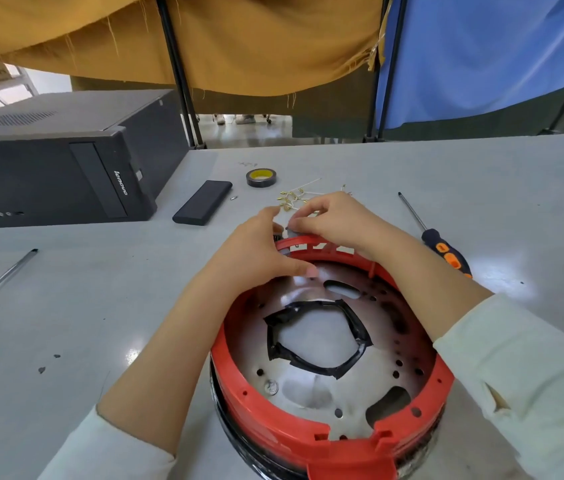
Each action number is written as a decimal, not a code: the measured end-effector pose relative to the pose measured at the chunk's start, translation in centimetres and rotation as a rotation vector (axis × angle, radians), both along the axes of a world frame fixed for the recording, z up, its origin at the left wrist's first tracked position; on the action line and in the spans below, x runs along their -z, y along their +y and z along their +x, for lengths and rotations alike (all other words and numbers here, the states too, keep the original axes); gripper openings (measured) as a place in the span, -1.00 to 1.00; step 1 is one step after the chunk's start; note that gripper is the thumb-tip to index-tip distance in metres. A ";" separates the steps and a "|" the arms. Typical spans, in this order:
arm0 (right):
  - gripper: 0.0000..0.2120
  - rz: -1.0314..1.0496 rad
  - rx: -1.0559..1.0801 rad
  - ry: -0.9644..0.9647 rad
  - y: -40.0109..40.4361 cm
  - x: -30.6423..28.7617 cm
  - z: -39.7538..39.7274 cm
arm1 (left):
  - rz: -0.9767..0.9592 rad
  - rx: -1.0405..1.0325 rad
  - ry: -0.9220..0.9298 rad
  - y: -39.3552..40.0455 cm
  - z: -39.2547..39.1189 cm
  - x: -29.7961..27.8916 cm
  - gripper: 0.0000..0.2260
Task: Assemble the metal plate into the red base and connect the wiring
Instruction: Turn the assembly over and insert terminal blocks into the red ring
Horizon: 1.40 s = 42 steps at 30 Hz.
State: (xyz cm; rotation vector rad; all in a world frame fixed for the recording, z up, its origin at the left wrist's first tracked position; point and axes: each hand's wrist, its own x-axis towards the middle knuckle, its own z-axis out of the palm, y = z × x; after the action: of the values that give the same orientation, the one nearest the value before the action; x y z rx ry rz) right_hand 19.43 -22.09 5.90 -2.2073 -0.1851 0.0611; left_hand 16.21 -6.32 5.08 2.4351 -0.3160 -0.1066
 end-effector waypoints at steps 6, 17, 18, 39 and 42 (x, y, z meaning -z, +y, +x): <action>-0.76 -0.061 -0.027 0.017 0.2 -0.1 -0.1 | 0.091 0.021 -0.046 -0.1 0.2 -0.1 -0.42; -0.81 -0.140 -0.105 -0.052 0.4 -0.5 -0.8 | 0.057 -0.008 -0.020 0.0 0.6 -0.1 -0.38; -0.80 -0.139 -0.107 -0.048 0.3 -0.5 -0.8 | 0.048 -0.008 -0.013 0.0 0.5 -0.1 -0.38; -0.88 -0.047 -0.103 0.017 0.1 -0.8 -0.6 | 0.059 0.013 -0.074 -0.2 0.4 -0.1 -0.48; -0.88 -0.033 -0.094 0.004 0.0 -0.7 -0.6 | 0.088 0.019 -0.093 -0.2 0.4 0.0 -0.46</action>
State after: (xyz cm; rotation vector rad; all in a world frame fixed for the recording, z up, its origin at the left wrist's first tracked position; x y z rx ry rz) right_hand 18.81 -22.13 6.57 -2.2303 -0.2875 0.1215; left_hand 16.56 -6.54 5.11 2.5293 -0.3834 -0.0152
